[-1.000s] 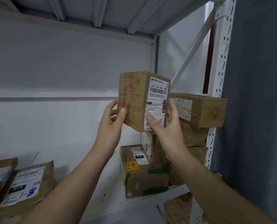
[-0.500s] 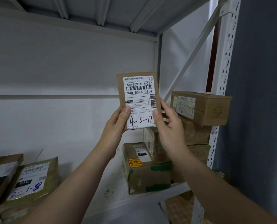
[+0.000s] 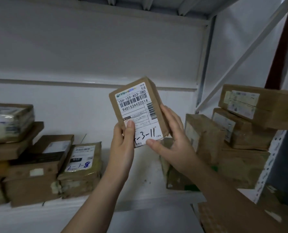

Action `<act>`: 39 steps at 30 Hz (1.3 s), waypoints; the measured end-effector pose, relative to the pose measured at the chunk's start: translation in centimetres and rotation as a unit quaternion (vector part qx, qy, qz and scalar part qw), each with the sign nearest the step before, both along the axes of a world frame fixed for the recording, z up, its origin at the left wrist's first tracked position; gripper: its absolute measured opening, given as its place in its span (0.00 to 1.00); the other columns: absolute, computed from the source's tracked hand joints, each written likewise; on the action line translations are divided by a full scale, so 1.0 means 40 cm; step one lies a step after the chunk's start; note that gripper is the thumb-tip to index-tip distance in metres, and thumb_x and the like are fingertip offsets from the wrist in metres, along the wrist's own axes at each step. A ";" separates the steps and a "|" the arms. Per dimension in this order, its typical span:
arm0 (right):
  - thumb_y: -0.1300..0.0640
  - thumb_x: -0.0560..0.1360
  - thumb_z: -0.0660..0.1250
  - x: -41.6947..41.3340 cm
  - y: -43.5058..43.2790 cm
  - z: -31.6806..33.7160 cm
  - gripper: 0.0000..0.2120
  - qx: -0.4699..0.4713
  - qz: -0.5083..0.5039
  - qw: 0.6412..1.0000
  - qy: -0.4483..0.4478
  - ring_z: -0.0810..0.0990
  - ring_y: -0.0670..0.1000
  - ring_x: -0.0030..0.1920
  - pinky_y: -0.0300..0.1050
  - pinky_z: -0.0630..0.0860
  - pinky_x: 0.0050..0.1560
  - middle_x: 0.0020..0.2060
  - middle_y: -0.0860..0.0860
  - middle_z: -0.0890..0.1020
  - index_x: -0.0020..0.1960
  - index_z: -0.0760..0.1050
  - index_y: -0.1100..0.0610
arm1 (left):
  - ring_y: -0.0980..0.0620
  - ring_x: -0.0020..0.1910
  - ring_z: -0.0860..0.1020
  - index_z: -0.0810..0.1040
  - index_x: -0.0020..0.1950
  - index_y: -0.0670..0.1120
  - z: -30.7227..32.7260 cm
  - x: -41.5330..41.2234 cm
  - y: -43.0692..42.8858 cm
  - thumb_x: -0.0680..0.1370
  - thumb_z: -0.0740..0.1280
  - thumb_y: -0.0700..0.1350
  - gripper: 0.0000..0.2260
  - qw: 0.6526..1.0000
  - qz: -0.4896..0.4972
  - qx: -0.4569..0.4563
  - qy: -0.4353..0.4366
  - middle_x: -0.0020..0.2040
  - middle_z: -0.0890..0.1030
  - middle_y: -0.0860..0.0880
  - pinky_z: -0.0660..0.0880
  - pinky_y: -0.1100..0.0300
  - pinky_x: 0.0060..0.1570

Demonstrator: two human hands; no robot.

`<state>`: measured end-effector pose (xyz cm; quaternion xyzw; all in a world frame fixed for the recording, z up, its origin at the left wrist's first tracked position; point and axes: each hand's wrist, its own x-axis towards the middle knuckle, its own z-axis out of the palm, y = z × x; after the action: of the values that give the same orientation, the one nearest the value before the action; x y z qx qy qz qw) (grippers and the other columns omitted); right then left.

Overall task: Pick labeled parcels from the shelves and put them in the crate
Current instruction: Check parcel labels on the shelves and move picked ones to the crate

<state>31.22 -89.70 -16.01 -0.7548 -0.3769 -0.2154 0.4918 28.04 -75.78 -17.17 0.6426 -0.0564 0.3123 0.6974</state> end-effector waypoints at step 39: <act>0.54 0.73 0.72 0.031 0.660 -0.102 0.39 -0.058 0.009 0.991 0.117 0.75 0.50 0.61 0.56 0.75 0.61 0.68 0.46 0.70 0.75 0.52 0.42 | 0.42 0.60 0.69 0.75 0.63 0.45 -0.018 -0.133 0.673 0.74 0.64 0.51 0.19 0.695 0.379 0.611 0.007 0.59 0.76 0.43 0.68 0.45 0.57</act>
<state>32.45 -63.29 -20.09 -0.7986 -0.3356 -0.0991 0.4897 22.70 -48.85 -17.90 0.8962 0.0185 0.4425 -0.0265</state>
